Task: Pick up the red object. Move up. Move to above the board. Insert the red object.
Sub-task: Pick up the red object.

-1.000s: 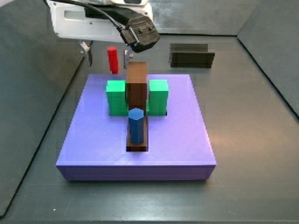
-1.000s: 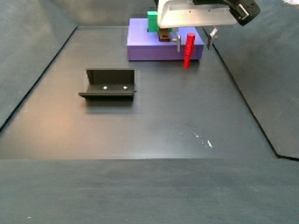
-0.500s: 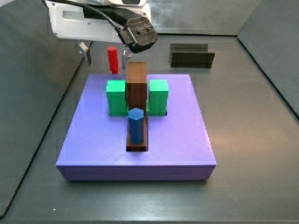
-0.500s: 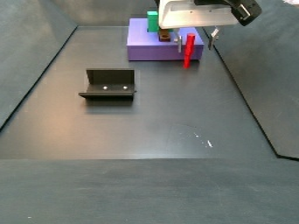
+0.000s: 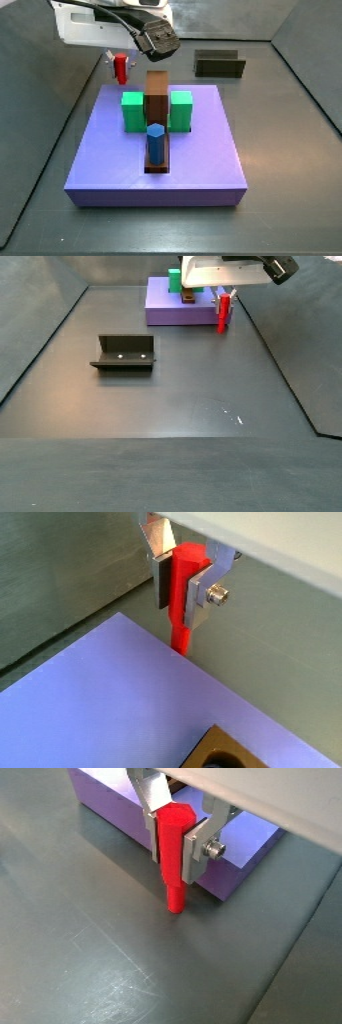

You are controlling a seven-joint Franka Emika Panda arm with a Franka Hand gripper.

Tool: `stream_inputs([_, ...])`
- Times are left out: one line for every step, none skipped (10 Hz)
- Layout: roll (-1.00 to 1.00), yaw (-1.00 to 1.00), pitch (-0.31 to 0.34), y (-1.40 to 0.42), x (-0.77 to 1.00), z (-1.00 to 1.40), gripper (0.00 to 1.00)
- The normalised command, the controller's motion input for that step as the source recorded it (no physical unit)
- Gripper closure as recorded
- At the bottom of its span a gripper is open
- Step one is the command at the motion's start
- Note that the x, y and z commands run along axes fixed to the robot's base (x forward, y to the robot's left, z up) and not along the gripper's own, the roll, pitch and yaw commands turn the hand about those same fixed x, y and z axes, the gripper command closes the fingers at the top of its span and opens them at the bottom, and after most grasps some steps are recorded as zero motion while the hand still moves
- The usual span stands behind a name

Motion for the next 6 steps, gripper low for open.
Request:
stream_inputs([0.00, 0.00, 0.000, 0.00, 0.00, 0.00, 1.00])
stream_inputs([0.00, 0.00, 0.000, 0.00, 0.00, 0.00, 1.00])
stream_inputs([0.00, 0.00, 0.000, 0.00, 0.00, 0.00, 1.00])
stream_inputs([0.00, 0.00, 0.000, 0.00, 0.00, 0.00, 1.00])
stream_inputs([0.00, 0.00, 0.000, 0.00, 0.00, 0.00, 1.00])
stream_inputs([0.00, 0.00, 0.000, 0.00, 0.00, 0.00, 1.00])
